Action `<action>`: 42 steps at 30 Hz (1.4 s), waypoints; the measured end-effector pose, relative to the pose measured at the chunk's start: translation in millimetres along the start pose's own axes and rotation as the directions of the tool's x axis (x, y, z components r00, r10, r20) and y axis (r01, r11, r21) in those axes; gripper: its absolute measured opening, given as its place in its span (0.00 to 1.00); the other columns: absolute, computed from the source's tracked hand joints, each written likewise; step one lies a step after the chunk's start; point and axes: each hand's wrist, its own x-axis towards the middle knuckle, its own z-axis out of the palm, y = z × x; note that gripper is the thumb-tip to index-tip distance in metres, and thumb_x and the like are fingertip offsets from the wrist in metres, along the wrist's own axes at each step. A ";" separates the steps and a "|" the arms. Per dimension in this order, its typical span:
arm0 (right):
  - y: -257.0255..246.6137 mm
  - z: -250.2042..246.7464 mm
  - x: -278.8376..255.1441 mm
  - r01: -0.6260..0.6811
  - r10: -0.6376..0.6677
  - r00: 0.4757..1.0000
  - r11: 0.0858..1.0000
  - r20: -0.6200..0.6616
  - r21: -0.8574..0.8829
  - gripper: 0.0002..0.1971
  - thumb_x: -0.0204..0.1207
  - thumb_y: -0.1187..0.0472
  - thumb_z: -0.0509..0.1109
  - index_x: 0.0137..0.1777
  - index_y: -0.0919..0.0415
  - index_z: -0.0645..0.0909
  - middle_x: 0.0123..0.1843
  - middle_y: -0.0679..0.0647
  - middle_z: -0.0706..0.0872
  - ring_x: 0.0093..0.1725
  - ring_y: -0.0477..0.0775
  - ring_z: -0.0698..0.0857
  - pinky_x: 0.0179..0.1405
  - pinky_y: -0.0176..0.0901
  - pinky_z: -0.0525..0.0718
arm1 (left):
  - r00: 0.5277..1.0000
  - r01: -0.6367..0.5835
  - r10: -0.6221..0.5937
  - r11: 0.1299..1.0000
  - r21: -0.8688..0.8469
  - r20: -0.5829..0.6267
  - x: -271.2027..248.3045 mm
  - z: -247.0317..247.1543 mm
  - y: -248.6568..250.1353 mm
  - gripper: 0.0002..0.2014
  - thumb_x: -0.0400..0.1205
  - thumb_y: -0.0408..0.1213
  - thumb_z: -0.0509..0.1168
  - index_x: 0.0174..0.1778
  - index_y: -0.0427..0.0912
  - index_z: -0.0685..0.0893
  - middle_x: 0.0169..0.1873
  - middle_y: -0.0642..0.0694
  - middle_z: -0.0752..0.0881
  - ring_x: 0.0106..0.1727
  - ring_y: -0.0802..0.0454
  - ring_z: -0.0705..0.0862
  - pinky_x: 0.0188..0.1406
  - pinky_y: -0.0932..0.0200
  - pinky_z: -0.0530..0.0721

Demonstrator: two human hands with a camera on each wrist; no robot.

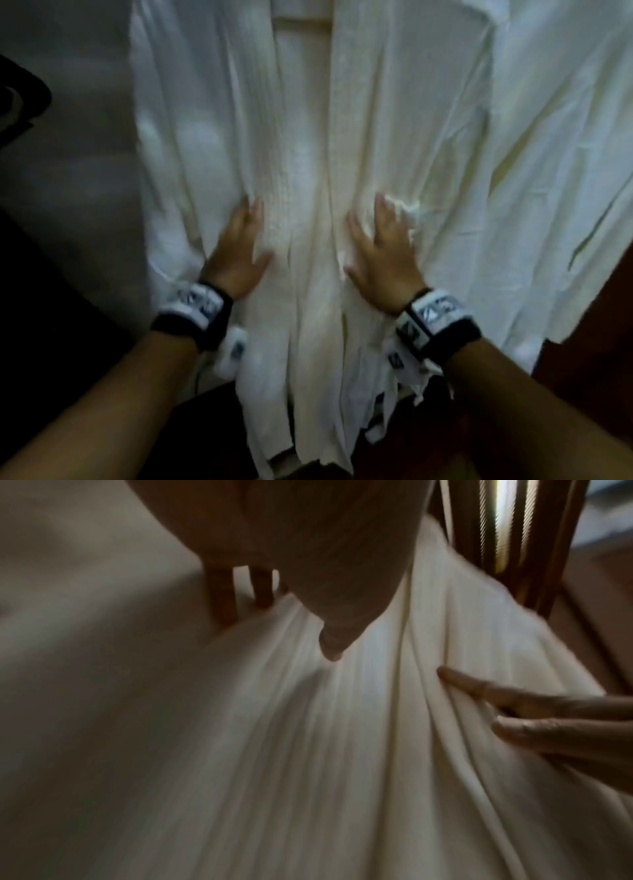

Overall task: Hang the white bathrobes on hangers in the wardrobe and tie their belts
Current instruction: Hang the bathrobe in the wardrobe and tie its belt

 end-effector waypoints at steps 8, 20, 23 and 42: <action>4.9 80.8 -128.5 -0.385 0.390 0.912 0.706 0.128 0.594 0.20 0.75 0.56 0.68 0.67 0.52 0.75 0.67 0.46 0.77 0.69 0.51 0.77 0.64 0.59 0.80 | 0.721 0.522 -0.195 0.784 -0.336 0.665 -209.7 118.0 8.6 0.21 0.81 0.38 0.71 0.55 0.74 0.75 0.55 0.51 0.85 0.42 0.62 0.83 0.49 0.65 0.84; -12.3 22.7 -77.4 -0.463 0.495 0.845 0.487 0.203 0.741 0.15 0.69 0.62 0.74 0.54 0.55 0.76 0.44 0.50 0.87 0.41 0.47 0.87 0.42 0.46 0.86 | 0.895 0.405 -0.094 0.578 -0.708 0.436 -94.4 95.6 84.6 0.22 0.84 0.47 0.66 0.74 0.53 0.74 0.65 0.56 0.84 0.66 0.59 0.82 0.67 0.49 0.82; -3.1 25.5 -76.5 -0.462 0.544 0.811 0.367 0.217 0.808 0.21 0.70 0.61 0.72 0.61 0.46 0.73 0.55 0.46 0.85 0.53 0.47 0.87 0.51 0.55 0.88 | 0.899 0.435 -0.162 0.456 -0.776 0.408 -102.9 90.4 78.1 0.09 0.87 0.38 0.61 0.61 0.47 0.82 0.54 0.51 0.89 0.59 0.49 0.87 0.54 0.51 0.88; 0.7 -0.9 -89.7 -0.437 0.333 0.899 0.677 0.283 0.592 0.11 0.79 0.50 0.70 0.52 0.56 0.88 0.42 0.47 0.91 0.43 0.38 0.86 0.42 0.31 0.82 | 0.879 0.429 0.040 0.366 -0.826 0.474 -98.4 49.4 91.1 0.13 0.87 0.36 0.60 0.66 0.42 0.81 0.60 0.43 0.87 0.63 0.53 0.84 0.61 0.57 0.80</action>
